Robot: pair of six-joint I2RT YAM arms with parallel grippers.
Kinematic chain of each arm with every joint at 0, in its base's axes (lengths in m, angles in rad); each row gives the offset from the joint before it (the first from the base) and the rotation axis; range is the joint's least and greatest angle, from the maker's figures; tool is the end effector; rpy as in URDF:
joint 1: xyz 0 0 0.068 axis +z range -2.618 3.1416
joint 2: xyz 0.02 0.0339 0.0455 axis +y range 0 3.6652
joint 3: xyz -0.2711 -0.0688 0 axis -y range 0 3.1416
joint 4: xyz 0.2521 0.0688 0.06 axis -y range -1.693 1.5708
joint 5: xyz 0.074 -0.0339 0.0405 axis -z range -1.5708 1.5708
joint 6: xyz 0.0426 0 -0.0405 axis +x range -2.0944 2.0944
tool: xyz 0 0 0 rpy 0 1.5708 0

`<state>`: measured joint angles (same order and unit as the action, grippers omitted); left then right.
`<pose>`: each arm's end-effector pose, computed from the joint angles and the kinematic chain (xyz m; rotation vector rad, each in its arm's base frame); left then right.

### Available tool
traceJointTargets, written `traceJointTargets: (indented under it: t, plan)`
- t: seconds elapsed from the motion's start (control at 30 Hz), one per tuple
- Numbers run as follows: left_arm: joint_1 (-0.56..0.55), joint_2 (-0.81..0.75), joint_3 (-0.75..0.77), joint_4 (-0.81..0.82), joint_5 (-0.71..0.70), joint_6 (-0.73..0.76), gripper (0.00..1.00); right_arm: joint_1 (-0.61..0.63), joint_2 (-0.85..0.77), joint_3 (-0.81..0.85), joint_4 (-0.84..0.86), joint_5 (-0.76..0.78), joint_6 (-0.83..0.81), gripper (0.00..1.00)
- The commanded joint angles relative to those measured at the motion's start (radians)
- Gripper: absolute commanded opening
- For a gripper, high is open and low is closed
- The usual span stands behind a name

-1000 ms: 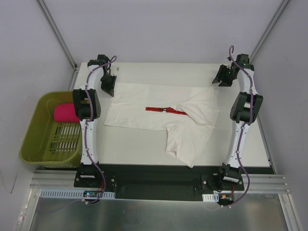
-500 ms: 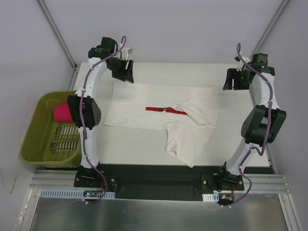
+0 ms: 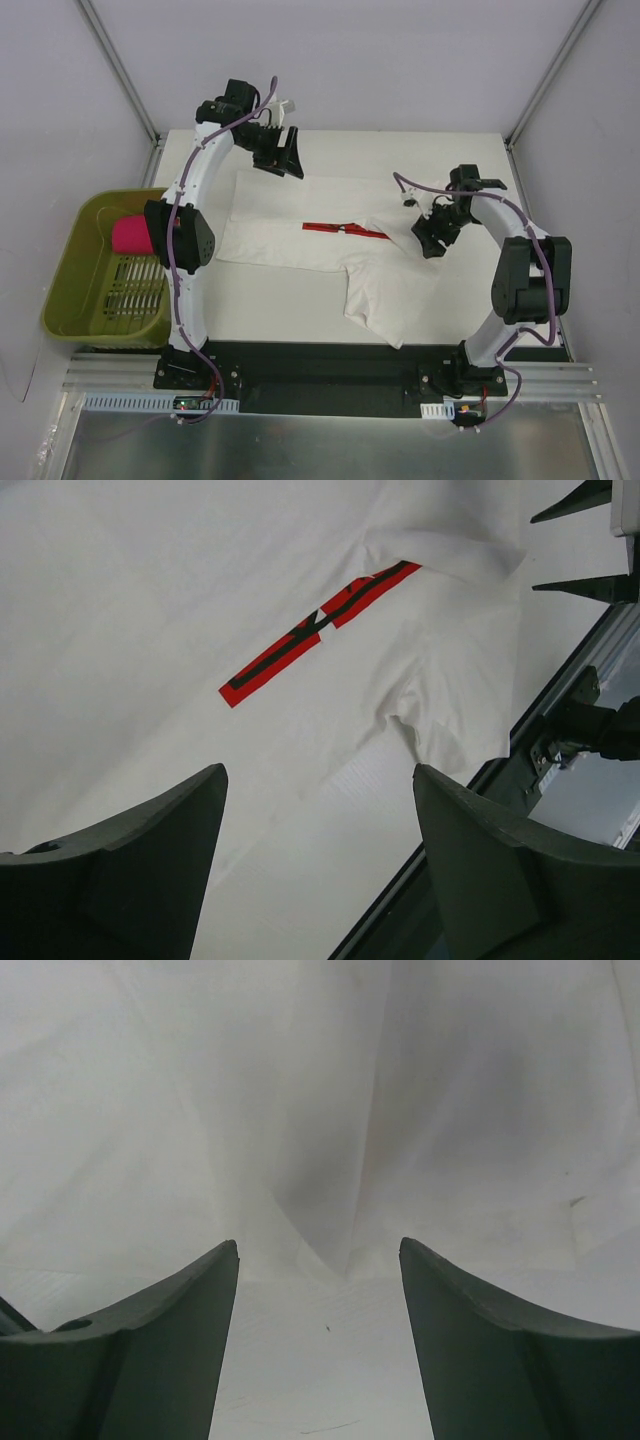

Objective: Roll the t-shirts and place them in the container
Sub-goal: Fold the T-shirt at the center of the board.

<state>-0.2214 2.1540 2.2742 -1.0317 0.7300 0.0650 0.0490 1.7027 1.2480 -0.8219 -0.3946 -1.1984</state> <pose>0.4593 -0.1325 0.3460 0.6464 2.3070 -0.9685 0.3401 0.0331 0.2170 -1.6262 2.1245 0.2333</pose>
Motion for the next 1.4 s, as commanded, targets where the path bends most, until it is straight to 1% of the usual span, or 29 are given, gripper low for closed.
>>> traceJointTargets:
  t: [0.0,0.2,0.27,0.37,0.4,0.5,0.53,0.57,0.6,0.63,0.7,0.73,0.77,0.8,0.83,0.87,0.9,0.93,1.0,1.07,1.1,1.13,1.17,1.2,1.23,1.27,1.3,1.33,1.37]
  plan:
    - [0.004,-0.017,-0.039,-0.007,0.017,-0.013,0.75,0.043,-0.017,-0.018,0.004,0.017,-0.177,0.69]
    - [0.002,-0.022,-0.059,0.001,-0.001,-0.019,0.73,0.072,0.052,-0.021,0.015,0.071,-0.231,0.65]
    - [-0.002,-0.019,-0.058,0.013,-0.004,-0.031,0.73,0.075,0.064,-0.019,0.026,0.088,-0.237,0.62]
    - [-0.009,-0.007,-0.051,0.041,0.04,-0.06,0.73,0.08,0.084,-0.027,0.052,0.117,-0.26,0.57]
    - [-0.009,0.0,-0.045,0.05,0.084,-0.063,0.73,0.081,0.087,-0.025,0.053,0.122,-0.27,0.56]
    - [-0.009,0.021,-0.03,0.081,0.159,-0.128,0.73,0.081,0.081,-0.027,0.082,0.134,-0.268,0.47]
    - [-0.009,0.026,-0.031,0.116,0.178,-0.146,0.73,0.081,0.075,-0.024,0.089,0.138,-0.262,0.39]
    - [-0.009,0.036,-0.033,0.137,0.204,-0.169,0.73,0.083,0.074,-0.018,0.089,0.138,-0.257,0.34]
    - [-0.01,0.043,-0.039,0.16,0.248,-0.227,0.73,0.081,0.074,-0.013,0.09,0.138,-0.253,0.3]
    - [-0.012,0.059,-0.048,0.235,0.279,-0.264,0.73,0.081,0.072,0.005,0.09,0.135,-0.242,0.19]
    - [-0.036,0.082,-0.065,0.28,0.311,-0.341,0.73,0.08,0.074,0.042,0.043,0.12,-0.196,0.11]
    - [-0.048,0.108,-0.065,0.292,0.321,-0.361,0.72,0.078,0.075,0.094,0.014,0.082,-0.175,0.08]
    - [-0.064,0.121,-0.067,0.33,0.325,-0.381,0.73,0.077,0.084,0.132,-0.023,0.057,-0.121,0.07]
    - [-0.088,0.132,-0.068,0.353,0.327,-0.428,0.72,0.075,0.093,0.168,-0.099,0.031,-0.092,0.06]
    - [-0.101,0.154,-0.07,0.378,0.325,-0.459,0.72,0.071,0.1,0.238,-0.132,-0.018,-0.055,0.04]
    - [-0.111,0.167,-0.07,0.436,0.324,-0.488,0.72,0.068,0.106,0.267,-0.161,-0.042,-0.012,0.03]
    - [-0.128,0.184,-0.07,0.459,0.324,-0.531,0.72,0.06,0.127,0.292,-0.21,-0.065,0.063,0.03]
    - [-0.136,0.217,-0.067,0.479,0.321,-0.55,0.71,0.054,0.138,0.336,-0.227,-0.099,0.11,0.02]
    - [-0.154,0.253,-0.067,0.536,0.33,-0.603,0.7,0.025,0.176,0.366,-0.259,-0.137,0.207,0.01]
    - [-0.183,0.296,-0.076,0.577,0.365,-0.657,0.68,0.008,0.218,0.41,-0.302,-0.168,0.249,0.01]
    - [-0.191,0.306,-0.082,0.635,0.379,-0.674,0.66,-0.017,0.269,0.424,-0.316,-0.188,0.297,0.01]
    - [-0.208,0.311,-0.119,0.671,0.384,-0.692,0.65,-0.034,0.293,0.438,-0.328,-0.205,0.321,0.01]
    - [-0.211,0.3,-0.163,0.743,0.382,-0.759,0.65,-0.044,0.311,0.452,-0.33,-0.223,0.351,0.01]
    - [-0.213,0.282,-0.233,0.962,0.375,-0.821,0.63,-0.075,0.333,0.449,-0.324,-0.236,0.373,0.01]
    - [-0.213,0.232,-0.401,1.133,0.362,-0.893,0.62,-0.083,0.354,0.444,-0.313,-0.23,0.388,0.01]
    - [-0.211,0.209,-0.48,1.271,0.341,-1.032,0.61,-0.087,0.363,0.442,-0.3,-0.222,0.388,0.01]
    - [-0.213,0.193,-0.546,1.388,0.304,-1.083,0.6,-0.092,0.374,0.452,-0.293,-0.214,0.392,0.01]
    - [-0.217,0.185,-0.583,1.459,0.301,-1.099,0.59,-0.097,0.4,0.461,-0.287,-0.214,0.408,0.01]
    - [-0.231,0.193,-0.587,1.467,0.305,-1.113,0.58,-0.101,0.416,0.471,-0.277,-0.213,0.421,0.01]
